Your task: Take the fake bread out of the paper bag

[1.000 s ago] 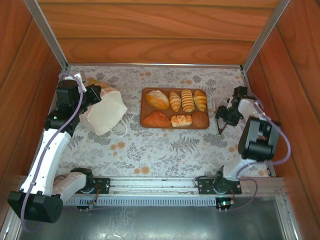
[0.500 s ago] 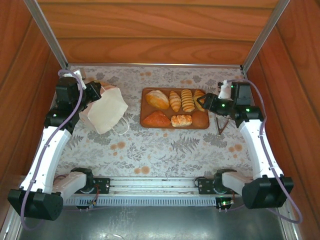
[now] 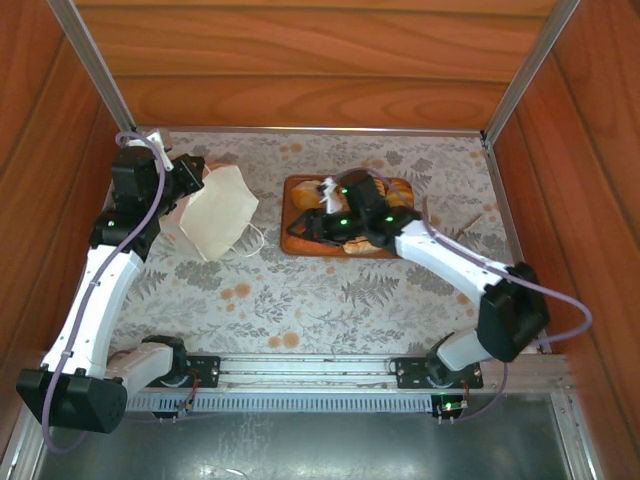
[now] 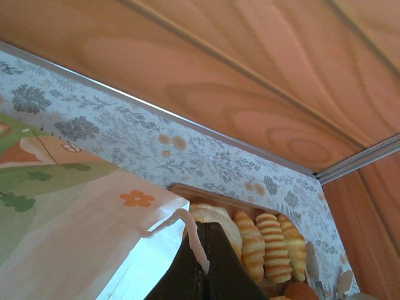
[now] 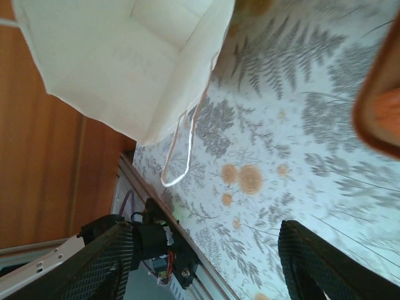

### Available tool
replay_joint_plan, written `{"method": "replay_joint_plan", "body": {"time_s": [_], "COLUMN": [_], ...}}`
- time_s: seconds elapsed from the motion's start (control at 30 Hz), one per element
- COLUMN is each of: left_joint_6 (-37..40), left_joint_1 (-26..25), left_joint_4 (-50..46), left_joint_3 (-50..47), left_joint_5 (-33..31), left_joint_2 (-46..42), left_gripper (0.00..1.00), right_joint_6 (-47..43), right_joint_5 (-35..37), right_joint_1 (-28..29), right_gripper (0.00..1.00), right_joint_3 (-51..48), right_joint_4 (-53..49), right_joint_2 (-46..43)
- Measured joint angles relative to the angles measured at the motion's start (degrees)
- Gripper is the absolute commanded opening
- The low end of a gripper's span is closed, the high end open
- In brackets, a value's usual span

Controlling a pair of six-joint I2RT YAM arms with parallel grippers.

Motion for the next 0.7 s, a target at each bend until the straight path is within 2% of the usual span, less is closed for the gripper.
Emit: {"method": "replay_joint_plan", "body": {"time_s": [0.13,0.4,0.57,0.7], "left_joint_6": [-0.1,-0.2,-0.1,-0.1], "left_joint_1": [0.0,0.0,0.0,0.0], "left_joint_4": [0.2,0.4,0.4,0.4], "left_joint_3": [0.2,0.2,0.2,0.3], "left_joint_5": [0.4,0.6,0.5,0.5], "left_joint_2": [0.0,0.0,0.0,0.0], "left_gripper": [0.00,0.00,0.00,0.00], "right_joint_6": [3.3,6.4,6.6,5.2], "right_joint_5": [0.6,0.8,0.9,1.9], "right_joint_1": [3.5,5.7,6.1,6.1], "right_gripper": [0.66,0.51,0.16,0.08], "right_joint_3": [2.6,10.0,10.2,12.7], "right_joint_4": [4.9,8.0,7.4,4.5], "right_joint_2": [6.3,16.4,16.7,16.7]}}
